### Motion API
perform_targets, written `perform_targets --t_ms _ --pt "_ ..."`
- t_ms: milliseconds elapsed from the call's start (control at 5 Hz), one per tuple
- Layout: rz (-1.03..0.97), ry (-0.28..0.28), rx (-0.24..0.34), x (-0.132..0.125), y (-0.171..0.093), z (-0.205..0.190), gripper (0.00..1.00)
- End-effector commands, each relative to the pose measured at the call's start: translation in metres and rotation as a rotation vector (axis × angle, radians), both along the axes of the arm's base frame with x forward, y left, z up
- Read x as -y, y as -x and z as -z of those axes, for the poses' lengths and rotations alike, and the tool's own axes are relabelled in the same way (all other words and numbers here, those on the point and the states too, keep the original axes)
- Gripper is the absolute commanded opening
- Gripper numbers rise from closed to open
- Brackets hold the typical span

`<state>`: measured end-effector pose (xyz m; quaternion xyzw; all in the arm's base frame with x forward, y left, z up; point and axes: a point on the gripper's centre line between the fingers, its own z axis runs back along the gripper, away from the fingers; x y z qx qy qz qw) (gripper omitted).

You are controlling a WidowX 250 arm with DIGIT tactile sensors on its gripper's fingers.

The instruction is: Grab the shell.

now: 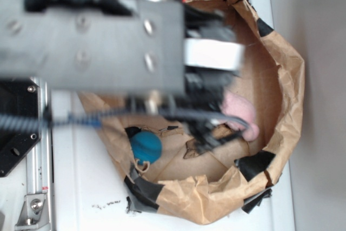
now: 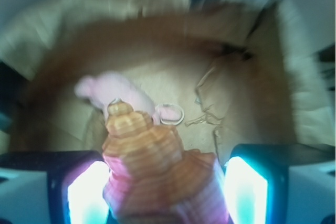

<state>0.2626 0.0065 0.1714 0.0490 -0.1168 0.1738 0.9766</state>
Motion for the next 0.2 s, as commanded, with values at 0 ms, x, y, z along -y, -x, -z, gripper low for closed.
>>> perform_targets --t_ms 0 --pt "-0.047 0.01 0.013 0.0084 0.0111 -0.0199 0.0"
